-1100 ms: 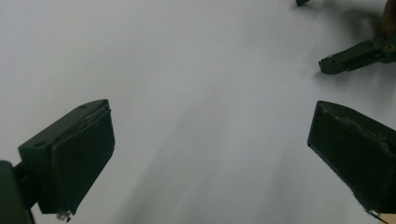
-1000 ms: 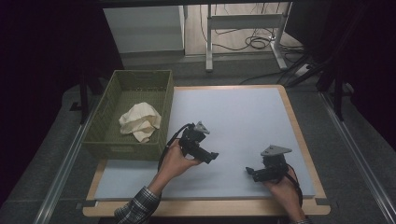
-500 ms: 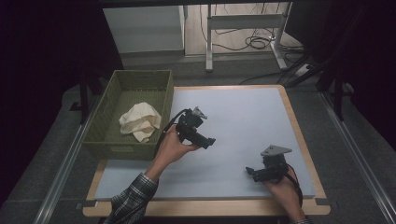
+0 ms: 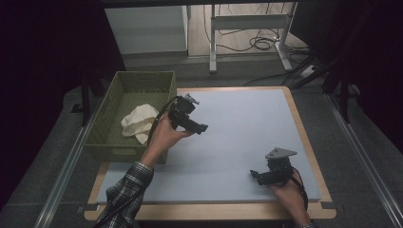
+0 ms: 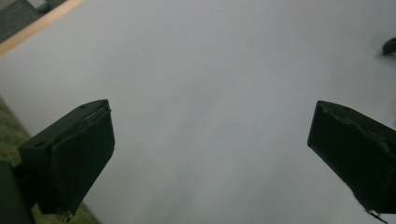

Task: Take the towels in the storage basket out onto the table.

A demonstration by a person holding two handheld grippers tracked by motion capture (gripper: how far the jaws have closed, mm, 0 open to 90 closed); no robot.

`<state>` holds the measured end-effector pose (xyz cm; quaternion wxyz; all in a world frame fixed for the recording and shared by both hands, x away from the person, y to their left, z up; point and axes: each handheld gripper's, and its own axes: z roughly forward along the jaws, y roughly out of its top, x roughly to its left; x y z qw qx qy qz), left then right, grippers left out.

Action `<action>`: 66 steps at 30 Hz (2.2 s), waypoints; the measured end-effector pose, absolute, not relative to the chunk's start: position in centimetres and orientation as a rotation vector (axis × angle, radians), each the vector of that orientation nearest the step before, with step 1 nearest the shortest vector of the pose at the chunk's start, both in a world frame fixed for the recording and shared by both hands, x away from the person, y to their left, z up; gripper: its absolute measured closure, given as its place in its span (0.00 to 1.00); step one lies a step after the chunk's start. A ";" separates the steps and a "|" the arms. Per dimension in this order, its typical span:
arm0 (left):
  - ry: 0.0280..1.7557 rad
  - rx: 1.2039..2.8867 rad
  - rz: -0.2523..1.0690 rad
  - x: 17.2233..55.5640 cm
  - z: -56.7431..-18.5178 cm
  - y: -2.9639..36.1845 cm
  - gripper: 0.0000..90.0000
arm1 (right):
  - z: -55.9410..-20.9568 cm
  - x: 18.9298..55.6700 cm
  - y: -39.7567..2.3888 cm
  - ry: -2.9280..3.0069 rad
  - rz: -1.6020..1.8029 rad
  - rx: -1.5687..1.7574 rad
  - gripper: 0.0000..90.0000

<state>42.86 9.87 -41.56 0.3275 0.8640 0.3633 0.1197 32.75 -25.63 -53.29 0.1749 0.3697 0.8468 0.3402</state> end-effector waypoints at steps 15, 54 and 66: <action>1.114 2.215 0.391 45.8 -39.3 15.6 0.01 | -53.3 32.8 -25.6 2.400 0.964 1.047 0.05; 1.659 2.325 0.216 51.7 -49.3 27.3 0.00 | -53.3 32.8 -25.6 2.400 0.965 1.047 0.05; 1.787 2.390 0.086 52.4 -51.3 27.9 0.10 | -53.3 32.8 -25.6 2.400 0.965 1.047 0.05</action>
